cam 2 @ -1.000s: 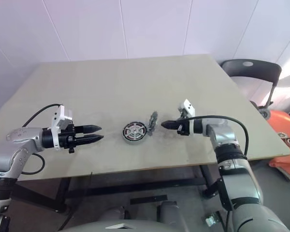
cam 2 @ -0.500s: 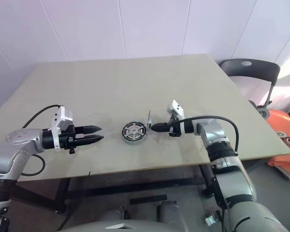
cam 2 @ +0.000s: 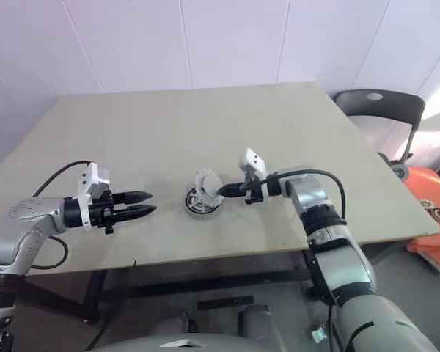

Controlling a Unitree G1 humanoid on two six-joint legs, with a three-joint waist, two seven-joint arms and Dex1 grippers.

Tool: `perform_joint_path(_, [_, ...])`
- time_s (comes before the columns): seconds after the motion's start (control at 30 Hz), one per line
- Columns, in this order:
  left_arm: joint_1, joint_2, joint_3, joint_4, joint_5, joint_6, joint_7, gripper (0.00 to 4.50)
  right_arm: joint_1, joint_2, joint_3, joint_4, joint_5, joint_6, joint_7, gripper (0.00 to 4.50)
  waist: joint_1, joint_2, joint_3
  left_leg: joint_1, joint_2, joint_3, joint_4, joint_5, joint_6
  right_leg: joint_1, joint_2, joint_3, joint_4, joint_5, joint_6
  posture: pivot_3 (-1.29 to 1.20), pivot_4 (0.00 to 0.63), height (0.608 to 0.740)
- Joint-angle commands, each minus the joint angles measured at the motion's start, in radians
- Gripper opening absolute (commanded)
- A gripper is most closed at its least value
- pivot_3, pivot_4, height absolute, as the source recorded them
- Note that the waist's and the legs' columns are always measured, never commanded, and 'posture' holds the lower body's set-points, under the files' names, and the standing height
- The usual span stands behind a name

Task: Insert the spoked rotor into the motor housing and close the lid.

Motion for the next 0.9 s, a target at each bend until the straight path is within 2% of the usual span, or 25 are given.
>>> perform_joint_path(0.03, [-0.008,0.002,0.033,-0.033,-0.018,-0.009,0.003,2.11,-0.052,0.050,0.016,0.044,-0.029,-0.060,-0.032,0.03,-0.002,0.000,0.000,0.000,0.000,0.000,0.000,0.000,0.000,0.000,0.000,0.000,0.000,0.000,0.000,0.00,0.000,0.740])
perform_joint_path(0.33, [-0.006,-0.001,0.026,-0.040,-0.020,-0.006,0.010,2.11,-0.068,0.163,0.031,0.147,-0.085,-0.176,-0.131,0.03,-0.007,0.000,0.000,0.000,0.000,0.000,0.000,0.000,0.000,0.000,-0.001,0.000,0.001,0.000,0.000,0.00,0.000,0.740])
perform_joint_path(0.63, [0.012,0.000,0.038,-0.047,-0.025,-0.006,0.017,2.11,-0.047,0.148,0.056,0.179,-0.131,-0.203,-0.128,0.03,-0.007,0.000,0.000,0.001,0.000,-0.001,0.000,0.000,0.000,0.001,-0.002,0.000,0.001,0.000,0.000,0.00,0.000,0.740])
perform_joint_path(0.8, [0.019,-0.003,0.038,-0.056,-0.029,-0.005,0.023,2.11,-0.007,0.139,0.041,0.129,-0.141,-0.302,-0.198,0.03,-0.007,-0.001,-0.001,0.003,0.000,-0.001,0.000,0.000,0.000,0.003,-0.002,0.000,0.001,0.000,0.000,0.00,0.000,0.740])
perform_joint_path(0.9, [0.025,-0.002,0.038,-0.060,-0.031,-0.003,0.024,2.11,0.030,0.141,-0.003,0.021,-0.101,-0.367,-0.245,0.03,-0.007,-0.001,-0.001,0.003,0.000,-0.001,0.000,0.000,0.000,0.003,-0.002,0.001,0.001,0.000,0.000,0.00,0.000,0.740])
